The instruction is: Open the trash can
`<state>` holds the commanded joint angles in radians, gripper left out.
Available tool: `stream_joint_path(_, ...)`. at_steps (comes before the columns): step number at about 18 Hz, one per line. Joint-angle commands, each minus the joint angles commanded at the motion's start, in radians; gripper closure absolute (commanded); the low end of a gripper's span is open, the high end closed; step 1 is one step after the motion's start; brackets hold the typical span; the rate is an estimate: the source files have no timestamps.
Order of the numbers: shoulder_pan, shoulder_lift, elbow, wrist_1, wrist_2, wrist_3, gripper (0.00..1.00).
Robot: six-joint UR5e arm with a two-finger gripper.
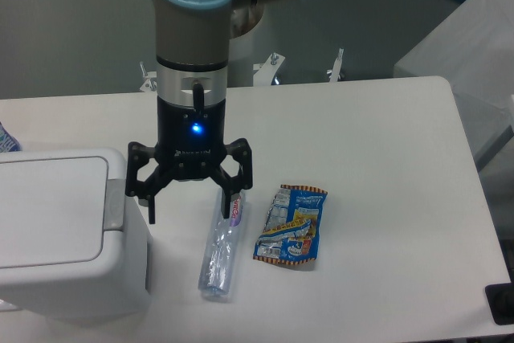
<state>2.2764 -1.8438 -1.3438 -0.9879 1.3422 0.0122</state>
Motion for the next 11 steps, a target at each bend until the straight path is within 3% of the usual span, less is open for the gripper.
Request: stream_joint_path(11,-0.005,-0.011,-0.018,-0.003,0.0,-0.014,0.0)
